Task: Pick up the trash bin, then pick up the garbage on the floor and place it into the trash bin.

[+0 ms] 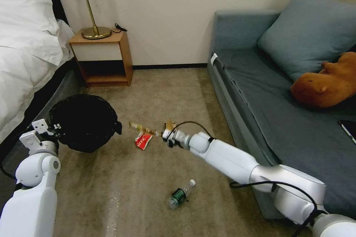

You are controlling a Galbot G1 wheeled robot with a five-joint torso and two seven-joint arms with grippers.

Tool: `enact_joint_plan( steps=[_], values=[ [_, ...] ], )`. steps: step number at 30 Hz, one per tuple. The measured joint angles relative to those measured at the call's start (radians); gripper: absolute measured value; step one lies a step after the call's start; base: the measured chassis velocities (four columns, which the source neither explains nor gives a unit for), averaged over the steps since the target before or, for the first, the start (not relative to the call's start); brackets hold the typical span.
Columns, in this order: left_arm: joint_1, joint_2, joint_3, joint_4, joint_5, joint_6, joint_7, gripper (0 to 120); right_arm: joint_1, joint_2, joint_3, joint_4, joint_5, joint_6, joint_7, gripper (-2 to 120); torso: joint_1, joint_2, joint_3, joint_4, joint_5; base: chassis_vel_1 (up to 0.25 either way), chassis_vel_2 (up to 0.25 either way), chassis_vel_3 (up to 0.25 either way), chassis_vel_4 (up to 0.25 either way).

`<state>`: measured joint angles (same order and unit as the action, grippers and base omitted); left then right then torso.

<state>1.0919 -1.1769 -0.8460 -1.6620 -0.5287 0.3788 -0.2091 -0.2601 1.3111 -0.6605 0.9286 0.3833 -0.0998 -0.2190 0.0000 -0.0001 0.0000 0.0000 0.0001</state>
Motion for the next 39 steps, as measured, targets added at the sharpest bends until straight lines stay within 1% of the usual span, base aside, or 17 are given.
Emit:
enact_joint_plan(
  steps=[6,8,11,13,14,15,16,18,19,21,24,27,28,32,34,37,39],
  values=[
    [0.009,-0.018,0.009,-0.004,-0.002,-0.014,0.015,3,0.015,-0.036,0.074,0.071,0.087,-0.031,0.017,0,0.0,0.0,0.0,-0.0002,0.0001,0.0,0.0,0.0,0.0],
    [0.015,-0.028,0.022,-0.006,-0.002,-0.027,0.03,3,0.027,-0.067,0.113,0.164,0.154,-0.058,0.034,0,0.0,0.0,0.0,-0.0002,-0.0001,0.0,0.0,0.0,0.0],
    [0.013,-0.033,0.028,-0.006,-0.002,-0.029,0.033,3,0.033,-0.077,0.12,0.215,0.193,-0.073,0.043,0,0.0,0.0,0.0,0.0,0.0,0.0,0.0,0.0,0.0],
    [0.001,-0.045,0.045,-0.01,-0.006,-0.031,0.039,3,0.049,-0.09,0.125,0.345,0.327,-0.113,0.067,0,0.0,0.0,0.0,0.0,0.0001,0.0,0.0,0.0,0.0],
    [0.001,-0.045,0.045,-0.01,-0.006,-0.031,0.039,3,0.049,-0.09,0.125,0.345,0.327,-0.113,0.067,0,0.0,0.0,0.0,0.0,0.0001,0.0,0.0,0.0,0.0],
    [-0.006,-0.051,0.055,-0.012,-0.007,-0.031,0.039,3,0.055,-0.086,0.123,0.396,0.404,-0.132,0.087,0,0.0,0.0,0.0,-0.0001,-0.0001,0.0,0.0,0.0,0.0],
    [-0.006,-0.051,0.055,-0.012,-0.007,-0.031,0.039,3,0.055,-0.086,0.123,0.396,0.404,-0.132,0.087,0,0.0,0.0,0.0,-0.0001,-0.0001,0.0,0.0,0.0,0.0],
    [-0.015,-0.068,0.072,-0.014,-0.007,-0.03,0.04,3,0.063,-0.063,0.108,0.472,0.541,-0.171,0.126,0,0.0,0.0,0.0,-0.0001,-0.0001,0.0,0.0,0.0,0.0],
    [-0.015,-0.068,0.072,-0.014,-0.007,-0.03,0.04,3,0.063,-0.063,0.108,0.472,0.541,-0.171,0.126,0,0.0,0.0,0.0,-0.0001,-0.0001,0.0,0.0,0.0,0.0],
    [-0.017,-0.087,0.082,-0.017,-0.008,-0.028,0.04,3,0.075,-0.023,0.074,0.493,0.611,-0.189,0.151,0,0.0,0.0,0.0,0.0,-0.0001,0.0,0.0,0.0,0.0],
    [-0.017,-0.095,0.084,-0.018,-0.008,-0.028,0.04,3,0.082,-0.003,0.053,0.492,0.634,-0.194,0.16,0,0.0,0.0,0.0,0.0002,-0.0003,0.0,0.0,0.0,0.0],
    [-0.017,-0.104,0.092,-0.021,-0.013,-0.028,0.039,3,0.091,0.065,-0.012,0.438,0.657,-0.194,0.167,0,0.0,0.0,0.0,0.0002,-0.0003,0.0,0.0,0.0,0.0],
    [-0.017,-0.104,0.092,-0.021,-0.013,-0.028,0.039,3,0.091,0.065,-0.012,0.438,0.657,-0.194,0.167,0,0.0,0.0,0.0,0.0002,-0.0003,0.0,0.0,0.0,0.0],
    [-0.017,-0.102,0.094,-0.022,-0.02,-0.027,0.039,3,0.091,0.112,-0.034,0.369,0.65,-0.184,0.166,0,0.0,0.0,0.0,0.0001,-0.0003,0.0,0.0,0.0,0.0],
    [-0.018,-0.097,0.095,-0.027,-0.035,-0.026,0.038,3,0.088,0.157,-0.071,0.286,0.625,-0.165,0.163,0,0.0,0.0,0.0,0.0002,-0.0004,0.0,0.0,0.0,0.0],
    [-0.019,-0.096,0.096,-0.029,-0.041,-0.024,0.038,3,0.083,0.179,-0.082,0.248,0.605,-0.156,0.164,0,0.0,0.0,0.0,0.0,-0.0004,0.0,0.0,0.0,0.0],
    [-0.023,-0.094,0.097,-0.032,-0.044,-0.022,0.037,3,0.076,0.199,-0.085,0.213,0.579,-0.148,0.167,8,0.0,0.0,0.0,0.0002,-0.0003,0.0,0.0,0.0,0.0]
  ],
)
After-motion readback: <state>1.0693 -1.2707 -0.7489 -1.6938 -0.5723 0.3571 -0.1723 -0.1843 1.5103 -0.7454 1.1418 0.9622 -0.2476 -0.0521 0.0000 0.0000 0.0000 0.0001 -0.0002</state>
